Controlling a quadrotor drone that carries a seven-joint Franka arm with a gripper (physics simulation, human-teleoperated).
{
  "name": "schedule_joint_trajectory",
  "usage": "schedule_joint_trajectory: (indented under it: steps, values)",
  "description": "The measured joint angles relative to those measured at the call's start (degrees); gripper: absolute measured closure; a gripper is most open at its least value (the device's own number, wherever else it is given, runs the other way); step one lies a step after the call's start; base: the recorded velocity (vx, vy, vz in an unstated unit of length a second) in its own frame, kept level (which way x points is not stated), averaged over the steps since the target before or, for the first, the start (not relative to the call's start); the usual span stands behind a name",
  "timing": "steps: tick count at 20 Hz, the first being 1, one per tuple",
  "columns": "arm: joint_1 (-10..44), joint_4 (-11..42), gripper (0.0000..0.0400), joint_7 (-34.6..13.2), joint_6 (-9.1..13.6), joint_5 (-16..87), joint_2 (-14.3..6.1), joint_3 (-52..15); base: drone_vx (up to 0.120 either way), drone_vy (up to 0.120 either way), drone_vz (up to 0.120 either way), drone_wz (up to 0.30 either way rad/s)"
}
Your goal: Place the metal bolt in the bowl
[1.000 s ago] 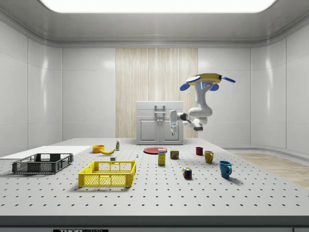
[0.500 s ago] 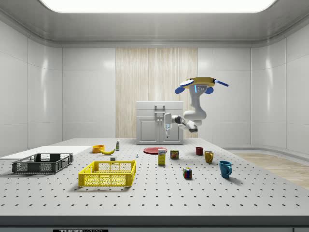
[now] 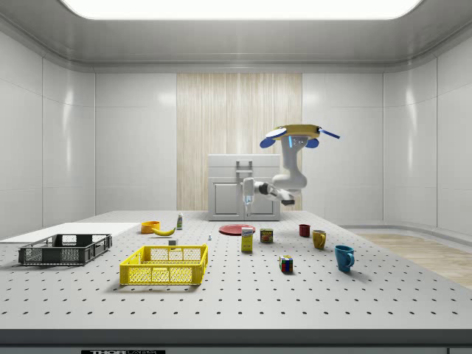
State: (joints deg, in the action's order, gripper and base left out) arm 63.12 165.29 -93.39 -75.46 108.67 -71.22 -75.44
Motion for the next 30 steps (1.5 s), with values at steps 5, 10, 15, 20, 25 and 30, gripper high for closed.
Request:
schedule_joint_trajectory:
  steps: [5, 10, 15, 20, 25, 30]
  values:
    - [0.35, -0.08, 0.0, -0.33, -1.12, -0.59, -1.21, -0.31, 0.12, 0.0, -0.048, 0.0]
    - [0.68, -0.15, 0.0, -0.63, -2.19, -1.15, -2.36, -0.6, 0.12, 0.0, -0.12, 0.0]
    - [0.98, -0.21, 0.0, -0.91, -3.21, -1.67, -3.46, -0.86, 0.12, -0.056, -0.048, 0.0]
    - [1.26, -0.28, 0.0, -1.17, -4.18, -2.15, -4.51, -1.09, 0.12, 0.0, -0.088, 0.0]
    - [1.52, -0.33, 0.0, -1.4, -5.1, -2.61, -5.5, -1.31, 0.12, 0.0, -0.008, 0.0]
    - [1.77, -0.38, 0.0, -1.62, -5.98, -3.03, -6.44, -1.51, 0.12, 0.0, -0.048, 0.0]
